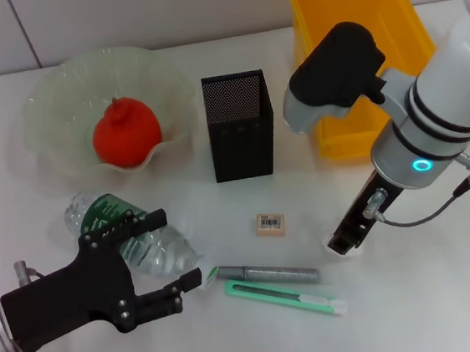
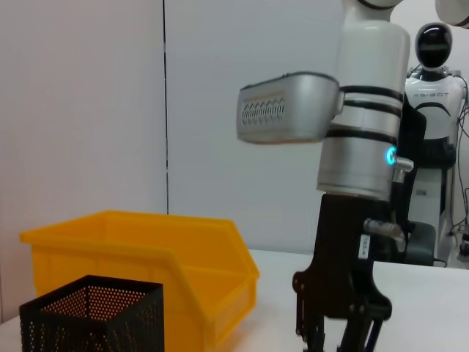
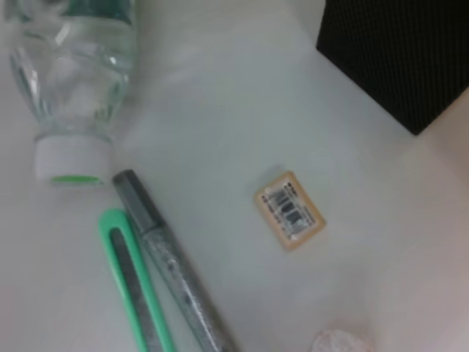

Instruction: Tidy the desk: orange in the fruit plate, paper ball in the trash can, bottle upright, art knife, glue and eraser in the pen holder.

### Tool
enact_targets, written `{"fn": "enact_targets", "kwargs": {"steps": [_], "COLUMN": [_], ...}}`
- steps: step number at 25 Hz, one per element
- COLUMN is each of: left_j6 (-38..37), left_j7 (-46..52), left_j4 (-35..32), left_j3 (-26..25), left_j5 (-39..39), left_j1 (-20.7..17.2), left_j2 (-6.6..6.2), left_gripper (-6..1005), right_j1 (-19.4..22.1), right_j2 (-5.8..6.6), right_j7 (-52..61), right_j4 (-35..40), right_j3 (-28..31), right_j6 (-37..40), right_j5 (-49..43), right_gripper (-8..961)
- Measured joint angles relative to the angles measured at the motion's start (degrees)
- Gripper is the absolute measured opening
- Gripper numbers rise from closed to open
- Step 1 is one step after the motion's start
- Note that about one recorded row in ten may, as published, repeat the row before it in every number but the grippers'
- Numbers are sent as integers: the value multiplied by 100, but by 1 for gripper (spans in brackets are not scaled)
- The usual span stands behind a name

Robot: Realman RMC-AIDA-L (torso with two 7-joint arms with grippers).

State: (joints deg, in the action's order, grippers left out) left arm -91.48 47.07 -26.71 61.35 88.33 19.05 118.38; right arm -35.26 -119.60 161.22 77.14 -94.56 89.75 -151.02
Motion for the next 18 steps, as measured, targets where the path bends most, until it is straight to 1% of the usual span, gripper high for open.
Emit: {"fn": "enact_targets", "kwargs": {"steps": [1, 3, 4, 5, 8, 9, 10, 11, 12, 13, 14, 15, 18], "left_j6": [-8, -31, -42, -42, -48, -50, -50, -53, -53, -53, -53, -53, -60], "left_j7": [0, 1, 14, 14, 17, 14, 14, 3, -1, -6, -8, -8, -2], "left_j4": [0, 0, 0, 0, 0, -1, -1, -1, -1, -1, -1, -1, -4], "left_j3": [0, 0, 0, 0, 0, 0, 0, 0, 0, 1, 6, 6, 9], "left_j5": [0, 0, 0, 0, -1, 0, 0, 0, 0, 0, 0, 0, 0], "left_j1": [-6, -12, -12, -12, -11, -11, -11, -9, -8, -6, -1, -1, 2], "left_j2": [0, -1, 0, 0, 0, 0, 0, 0, 0, 0, 1, 1, 1], "left_gripper": [866, 866, 866, 866, 866, 866, 866, 865, 865, 865, 865, 865, 865], "right_j1": [55, 167, 258, 258, 302, 289, 289, 240, 240, 205, 108, 108, -1], "right_j2": [3, 22, 36, 36, 43, 66, 66, 113, 113, 145, 223, 223, 309], "right_j7": [-3, -10, -84, -84, -264, -391, -391, -561, -561, -654, -858, -858, -1070], "right_j4": [149, 557, 1074, 1074, 1777, 2154, 2154, 2352, 2352, 2387, 2291, 2291, 1879], "right_j3": [45, 238, 670, 670, 1483, 2046, 2046, 2558, 2558, 2801, 3267, 3267, 3579], "right_j6": [49, 225, 536, 536, 984, 1147, 1147, 1124, 1124, 1047, 794, 794, 389], "right_j5": [28, 69, 75, 75, 77, 20, 20, -64, -64, -98, -133, -133, -142], "right_gripper": [450, 421, 407, 393, 362, 361, 361, 362, 362, 363, 363, 364, 365]}}
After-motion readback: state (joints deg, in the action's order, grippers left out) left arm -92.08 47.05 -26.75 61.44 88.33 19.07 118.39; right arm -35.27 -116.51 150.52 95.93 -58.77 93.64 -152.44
